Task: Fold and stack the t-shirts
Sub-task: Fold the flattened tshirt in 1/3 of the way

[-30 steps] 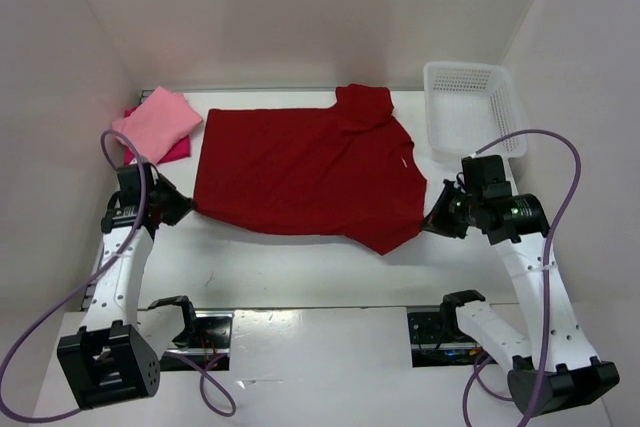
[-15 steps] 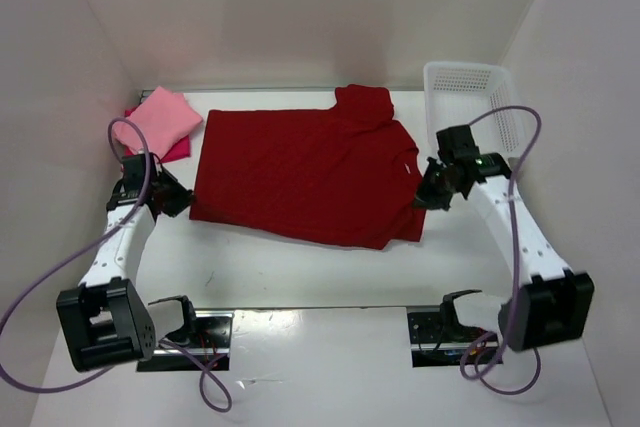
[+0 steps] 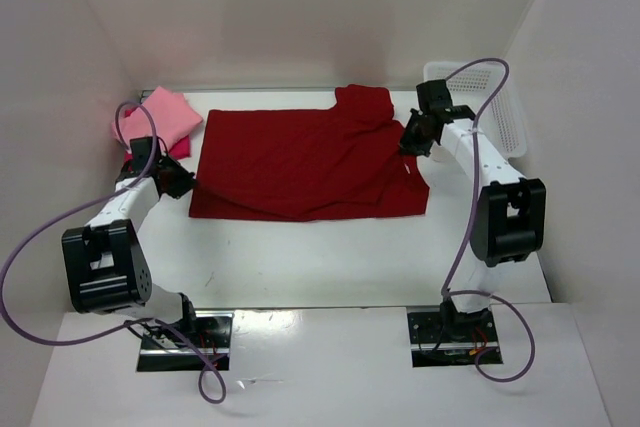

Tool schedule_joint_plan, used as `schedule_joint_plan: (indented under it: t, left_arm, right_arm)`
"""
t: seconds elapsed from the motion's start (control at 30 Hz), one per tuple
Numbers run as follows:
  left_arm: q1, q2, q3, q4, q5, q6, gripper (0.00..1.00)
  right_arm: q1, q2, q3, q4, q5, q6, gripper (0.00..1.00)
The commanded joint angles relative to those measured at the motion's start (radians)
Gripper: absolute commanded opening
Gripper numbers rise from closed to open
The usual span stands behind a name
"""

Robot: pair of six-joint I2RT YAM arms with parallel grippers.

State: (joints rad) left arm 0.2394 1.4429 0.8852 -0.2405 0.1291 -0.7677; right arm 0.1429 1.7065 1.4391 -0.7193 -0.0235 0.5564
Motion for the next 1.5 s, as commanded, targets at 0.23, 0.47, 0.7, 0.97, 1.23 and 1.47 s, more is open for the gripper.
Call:
schedule_joint_plan:
  t: [0.23, 0.47, 0.7, 0.97, 1.23, 1.47]
  left_arm:
    - [0.006, 0.114, 0.116, 0.096, -0.011, -0.050, 0.00]
    - [0.006, 0.192, 0.139, 0.132, -0.031, -0.059, 0.00]
    - [0.006, 0.274, 0.159, 0.167, -0.063, -0.059, 0.08]
    - [0.006, 0.120, 0.141, 0.178, -0.072, -0.059, 0.55]
    - [0.015, -0.139, -0.098, 0.102, -0.060, -0.050, 0.44]
    - [0.046, -0.173, -0.247, 0.090, -0.051, -0.070, 0.37]
  right_arm:
    - [-0.051, 0.157, 0.213, 0.054, 0.050, -0.042, 0.00]
    - [-0.083, 0.200, 0.224, 0.066, 0.060, -0.052, 0.00]
    - [-0.083, 0.289, 0.285, 0.098, 0.028, -0.052, 0.00]
    - [-0.083, 0.265, 0.356, 0.107, -0.009, -0.052, 0.26]
    - [-0.083, -0.071, 0.002, 0.179, -0.038, -0.042, 0.14]
    - [-0.083, -0.272, -0.374, 0.199, -0.023, -0.004, 0.05]
